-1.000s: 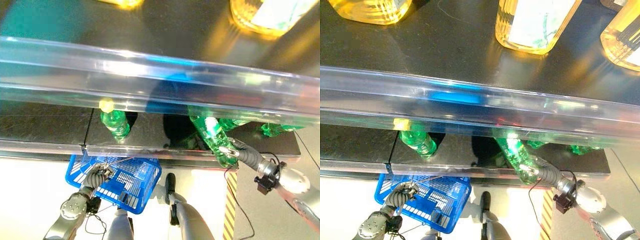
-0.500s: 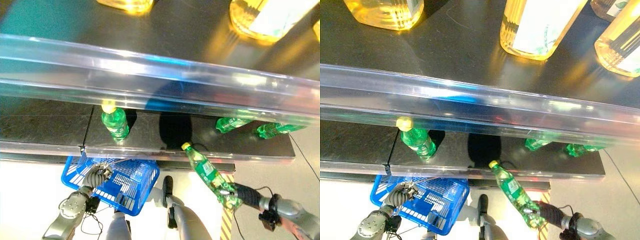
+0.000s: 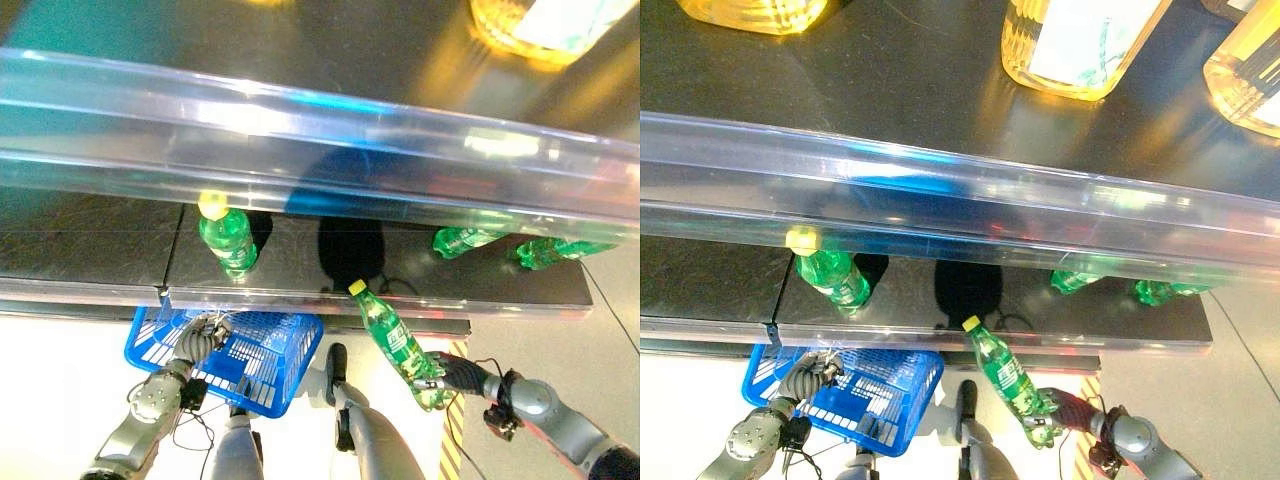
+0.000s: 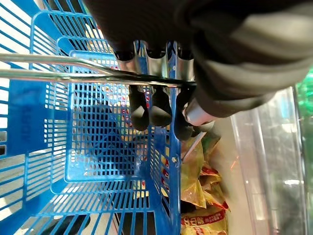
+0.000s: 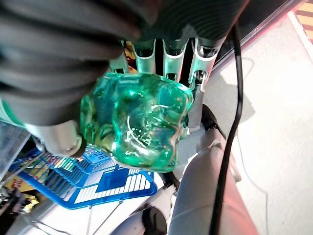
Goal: Pick up the snacks into the basket
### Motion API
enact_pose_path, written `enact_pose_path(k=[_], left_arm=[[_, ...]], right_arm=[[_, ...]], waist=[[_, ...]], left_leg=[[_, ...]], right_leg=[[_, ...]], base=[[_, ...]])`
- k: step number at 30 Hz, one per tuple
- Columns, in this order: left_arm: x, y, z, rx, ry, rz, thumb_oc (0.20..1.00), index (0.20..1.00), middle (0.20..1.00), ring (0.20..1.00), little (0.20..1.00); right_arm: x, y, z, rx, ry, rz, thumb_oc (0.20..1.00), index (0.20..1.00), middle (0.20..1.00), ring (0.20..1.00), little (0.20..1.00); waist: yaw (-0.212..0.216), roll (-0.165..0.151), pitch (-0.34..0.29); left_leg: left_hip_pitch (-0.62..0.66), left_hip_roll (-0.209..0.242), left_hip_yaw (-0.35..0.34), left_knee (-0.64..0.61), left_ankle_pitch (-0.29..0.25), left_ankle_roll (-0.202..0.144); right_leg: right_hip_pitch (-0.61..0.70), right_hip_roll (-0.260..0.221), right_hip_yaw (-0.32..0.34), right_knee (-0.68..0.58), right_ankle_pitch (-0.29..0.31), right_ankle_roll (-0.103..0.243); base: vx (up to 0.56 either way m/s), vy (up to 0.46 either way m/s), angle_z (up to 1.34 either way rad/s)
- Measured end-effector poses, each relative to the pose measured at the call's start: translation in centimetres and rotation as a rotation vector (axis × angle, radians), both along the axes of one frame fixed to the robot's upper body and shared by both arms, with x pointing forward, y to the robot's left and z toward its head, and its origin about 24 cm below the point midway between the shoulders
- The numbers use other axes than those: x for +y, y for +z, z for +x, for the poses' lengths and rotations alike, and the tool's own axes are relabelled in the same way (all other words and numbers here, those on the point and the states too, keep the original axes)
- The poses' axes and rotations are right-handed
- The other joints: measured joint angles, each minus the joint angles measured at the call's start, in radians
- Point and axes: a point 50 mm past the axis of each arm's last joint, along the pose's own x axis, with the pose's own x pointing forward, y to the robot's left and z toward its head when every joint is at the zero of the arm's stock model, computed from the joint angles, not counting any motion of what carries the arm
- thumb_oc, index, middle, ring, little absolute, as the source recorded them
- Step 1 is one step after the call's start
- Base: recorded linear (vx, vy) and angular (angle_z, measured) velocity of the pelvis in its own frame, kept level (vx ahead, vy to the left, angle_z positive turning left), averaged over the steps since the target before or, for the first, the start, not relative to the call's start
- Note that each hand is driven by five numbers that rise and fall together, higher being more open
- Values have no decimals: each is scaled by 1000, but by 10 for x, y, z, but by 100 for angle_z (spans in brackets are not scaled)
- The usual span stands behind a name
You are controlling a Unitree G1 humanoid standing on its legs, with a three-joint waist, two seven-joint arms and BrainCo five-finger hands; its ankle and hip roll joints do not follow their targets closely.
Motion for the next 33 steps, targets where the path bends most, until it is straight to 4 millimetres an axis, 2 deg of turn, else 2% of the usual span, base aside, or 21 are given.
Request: enact_pose_path(k=[3,7,11,15,21,29,33], left_arm=[[-6,-1,2,-4,-6,-12,200,200,200,200,200],[-13,4,9,-30,-20,-20,200,200,200,200,200],[-17,4,11,-39,-15,-34,200,200,200,200,200],[-20,4,12,-40,-18,-32,200,200,200,200,200],[-25,4,14,-43,-29,-38,200,200,200,200,200],[-27,4,15,-44,-36,-36,200,200,200,200,200],[-27,4,15,-43,-38,-37,200,200,200,200,200]], right_arm=[[20,1,16,-67,47,-52,200,200,200,200,200],[57,12,31,-164,162,-87,200,200,200,200,200],[72,16,34,-208,249,-157,200,200,200,200,200],[73,6,28,-192,301,-245,200,200,200,200,200],[65,-7,16,-133,327,-289,200,200,200,200,200],[51,16,29,-235,388,-442,200,200,200,200,200],[49,18,29,-245,399,-459,200,200,200,200,200]], waist=[[0,3,2],[2,7,5],[5,12,8],[4,12,8],[2,12,8],[2,12,8],[3,12,8]], left_leg=[[-3,-1,1,1,0,0],[-39,-2,4,17,0,1],[-41,-2,6,18,0,1],[-43,-2,6,18,0,1],[-51,0,6,20,1,0],[-53,3,7,22,0,0],[-54,5,7,21,0,0]], right_leg=[[-4,0,0,0,1,0],[-33,0,5,-2,16,-11],[-35,1,8,-3,17,-14],[-35,0,8,-5,17,-14],[-37,3,8,-17,25,-21],[-38,6,8,-22,29,-17],[-37,8,8,-23,29,-17]], base=[[0,0,0],[-11,19,-2],[-2,4,-1],[0,0,0],[0,0,0],[0,0,0],[0,0,0]])
